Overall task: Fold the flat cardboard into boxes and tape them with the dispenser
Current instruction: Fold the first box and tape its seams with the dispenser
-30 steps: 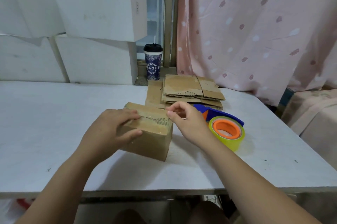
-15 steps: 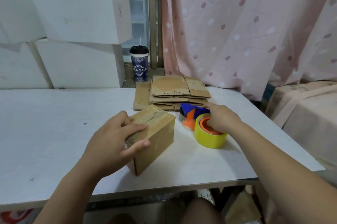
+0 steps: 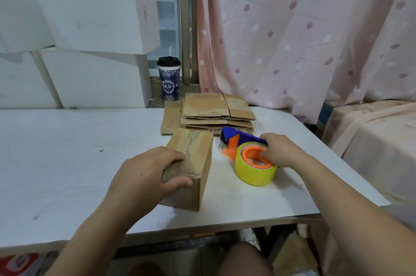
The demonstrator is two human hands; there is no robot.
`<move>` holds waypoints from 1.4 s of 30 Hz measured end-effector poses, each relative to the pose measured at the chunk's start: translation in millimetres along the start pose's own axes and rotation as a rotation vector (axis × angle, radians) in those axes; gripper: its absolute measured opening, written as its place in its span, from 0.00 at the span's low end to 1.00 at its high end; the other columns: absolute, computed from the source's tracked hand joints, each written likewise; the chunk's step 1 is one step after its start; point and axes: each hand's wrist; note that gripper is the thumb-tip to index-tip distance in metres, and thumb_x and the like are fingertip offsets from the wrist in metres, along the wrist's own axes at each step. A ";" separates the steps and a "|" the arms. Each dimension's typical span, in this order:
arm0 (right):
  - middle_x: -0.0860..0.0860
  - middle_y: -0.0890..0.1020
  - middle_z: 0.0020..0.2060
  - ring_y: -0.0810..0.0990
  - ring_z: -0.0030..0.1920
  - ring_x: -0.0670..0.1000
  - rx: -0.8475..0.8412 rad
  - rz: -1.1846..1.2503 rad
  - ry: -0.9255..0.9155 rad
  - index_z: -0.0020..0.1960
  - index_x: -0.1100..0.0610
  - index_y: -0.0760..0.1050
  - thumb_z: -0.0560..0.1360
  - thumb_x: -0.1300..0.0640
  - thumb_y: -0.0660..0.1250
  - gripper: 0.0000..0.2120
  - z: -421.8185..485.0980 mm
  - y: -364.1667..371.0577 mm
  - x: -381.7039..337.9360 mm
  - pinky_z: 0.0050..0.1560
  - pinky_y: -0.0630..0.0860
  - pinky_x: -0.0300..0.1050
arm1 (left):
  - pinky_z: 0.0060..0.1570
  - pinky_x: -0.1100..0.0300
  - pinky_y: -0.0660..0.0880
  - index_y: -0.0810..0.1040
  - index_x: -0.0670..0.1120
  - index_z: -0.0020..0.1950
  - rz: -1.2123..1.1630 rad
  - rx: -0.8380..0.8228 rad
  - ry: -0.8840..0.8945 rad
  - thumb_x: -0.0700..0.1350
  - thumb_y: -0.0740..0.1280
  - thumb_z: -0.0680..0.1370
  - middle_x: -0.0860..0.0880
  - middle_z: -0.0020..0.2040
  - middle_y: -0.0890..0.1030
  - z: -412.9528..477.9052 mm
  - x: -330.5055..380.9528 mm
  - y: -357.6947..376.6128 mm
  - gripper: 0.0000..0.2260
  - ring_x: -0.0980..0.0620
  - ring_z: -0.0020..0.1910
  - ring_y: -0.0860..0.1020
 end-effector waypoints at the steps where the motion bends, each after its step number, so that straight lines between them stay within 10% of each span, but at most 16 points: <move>1: 0.55 0.80 0.47 0.77 0.46 0.56 0.031 0.025 -0.002 0.52 0.55 0.75 0.72 0.62 0.64 0.09 -1.9 0.1 0.2 0.38 0.72 0.44 | 0.37 0.74 0.61 0.76 0.59 0.58 -0.012 0.025 -0.026 0.65 0.66 0.69 0.64 0.48 0.74 -0.3 3.1 4.2 0.20 0.63 0.43 0.69; 11: 0.48 0.76 0.36 0.75 0.38 0.54 0.548 0.338 -0.178 0.46 0.52 0.67 0.72 0.60 0.64 0.07 -26.5 -35.8 -40.5 0.36 0.73 0.49 | 0.59 0.66 0.64 0.78 0.47 0.62 -0.100 0.161 -0.051 0.48 0.64 0.79 0.52 0.65 0.76 15.1 20.3 41.4 0.13 0.54 0.70 0.67; 17: 0.51 0.75 0.39 0.74 0.39 0.55 0.746 0.209 -0.367 0.47 0.53 0.63 0.73 0.60 0.65 0.11 -30.9 -40.8 -76.6 0.36 0.69 0.48 | 0.53 0.85 0.53 0.77 0.47 0.64 -0.287 0.199 -0.071 0.42 0.60 0.81 0.55 0.61 0.74 24.6 21.7 41.3 0.13 0.57 0.60 0.72; 20: 0.52 0.73 0.39 0.68 0.38 0.54 0.794 0.126 -0.446 0.47 0.54 0.64 0.73 0.61 0.67 0.12 -30.4 -29.5 -90.4 0.32 0.62 0.44 | 0.44 0.77 0.68 0.69 0.58 0.64 -0.628 0.235 -0.205 0.54 0.60 0.79 0.64 0.49 0.77 26.2 27.1 34.4 0.14 0.68 0.48 0.75; 24: 0.58 0.79 0.41 0.69 0.37 0.56 0.867 0.044 -0.485 0.50 0.60 0.71 0.71 0.64 0.71 0.11 -34.6 -17.2 -100.7 0.36 0.63 0.44 | 0.42 0.65 0.72 0.66 0.59 0.65 -0.998 0.286 -0.433 0.70 0.59 0.69 0.55 0.54 0.80 36.9 33.3 20.6 0.27 0.58 0.53 0.78; 30: 0.58 0.80 0.40 0.77 0.36 0.59 0.989 -0.058 -0.577 0.48 0.62 0.77 0.63 0.71 0.73 0.15 -44.3 -14.4 -119.2 0.32 0.66 0.43 | 0.54 0.48 0.78 0.68 0.55 0.59 -1.233 0.412 -0.616 0.53 0.72 0.72 0.53 0.53 0.80 63.9 45.2 7.0 0.19 0.51 0.51 0.81; 42: 0.57 0.79 0.56 0.76 0.54 0.56 0.921 0.011 -0.656 0.60 0.61 0.75 0.68 0.60 0.69 0.21 -43.3 0.3 -116.0 0.45 0.73 0.41 | 0.45 0.55 0.80 0.75 0.47 0.51 -1.640 0.531 -0.824 0.34 0.61 0.78 0.47 0.46 0.79 55.0 38.5 17.6 0.08 0.48 0.46 0.81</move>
Point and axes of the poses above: each hand's wrist, its own z-axis towards the middle knuckle, its own y-axis out of the palm, x = y × z
